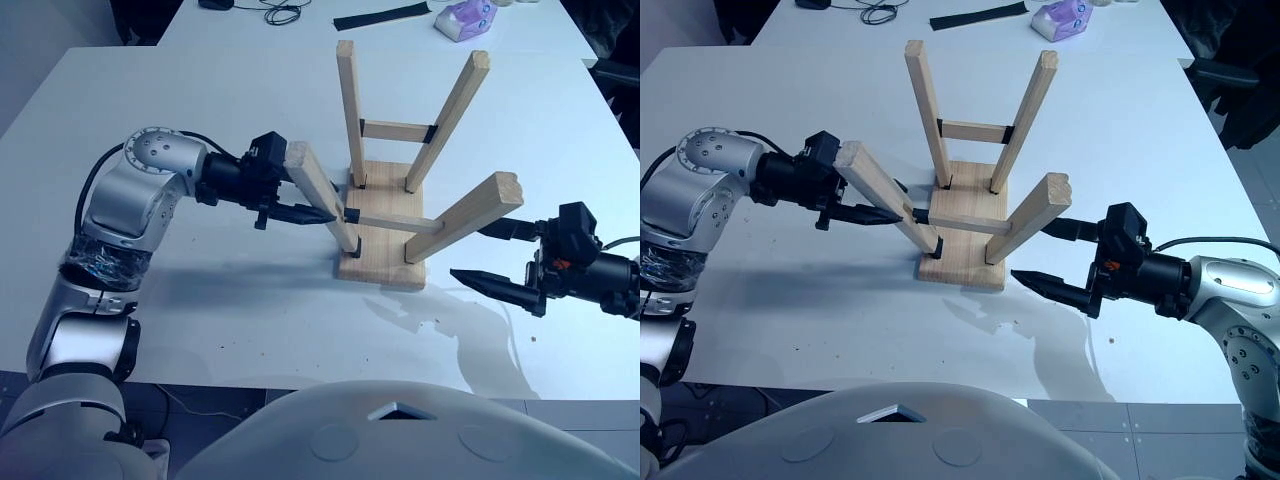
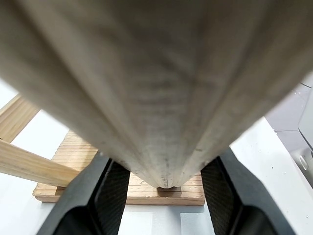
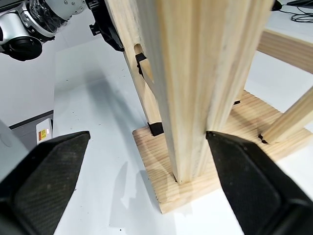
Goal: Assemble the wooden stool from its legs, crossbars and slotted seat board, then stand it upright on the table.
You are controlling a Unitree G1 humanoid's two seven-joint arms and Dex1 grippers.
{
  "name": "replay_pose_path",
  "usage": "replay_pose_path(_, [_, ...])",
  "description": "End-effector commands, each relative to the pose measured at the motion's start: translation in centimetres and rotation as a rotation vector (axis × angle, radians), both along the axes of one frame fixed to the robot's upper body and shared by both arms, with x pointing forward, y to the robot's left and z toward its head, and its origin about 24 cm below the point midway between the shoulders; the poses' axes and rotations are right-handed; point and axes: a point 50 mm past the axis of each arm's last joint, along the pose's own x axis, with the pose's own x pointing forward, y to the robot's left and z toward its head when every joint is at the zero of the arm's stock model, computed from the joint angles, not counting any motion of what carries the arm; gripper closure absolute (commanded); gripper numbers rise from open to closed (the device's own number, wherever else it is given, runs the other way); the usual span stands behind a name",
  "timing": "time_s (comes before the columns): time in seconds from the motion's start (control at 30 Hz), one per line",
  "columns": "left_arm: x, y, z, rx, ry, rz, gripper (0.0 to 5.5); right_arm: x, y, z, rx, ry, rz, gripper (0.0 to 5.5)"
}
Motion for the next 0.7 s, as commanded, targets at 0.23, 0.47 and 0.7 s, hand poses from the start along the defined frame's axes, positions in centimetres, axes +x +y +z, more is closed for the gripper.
replay_pose_path(0.23, [-1.2, 0.1, -3.6, 0.196, 0.09, -0.054, 3.31, -0.2, 1.0, -0.2, 0.013, -0.021, 0.035, 1.13])
replay_pose_path(0.47, [-0.4, -0.6, -3.5, 0.215, 0.109, -0.038, 3.31, 0.0, 1.2, -0.1, 0.012, -0.033, 0.043, 1.13])
replay_pose_path(0.7, [-0.4, -1.1, -4.2, 0.261, 0.114, -0.075, 3.31, 0.5, 1.7, 0.2, 0.021, -0.051, 0.063, 1.13])
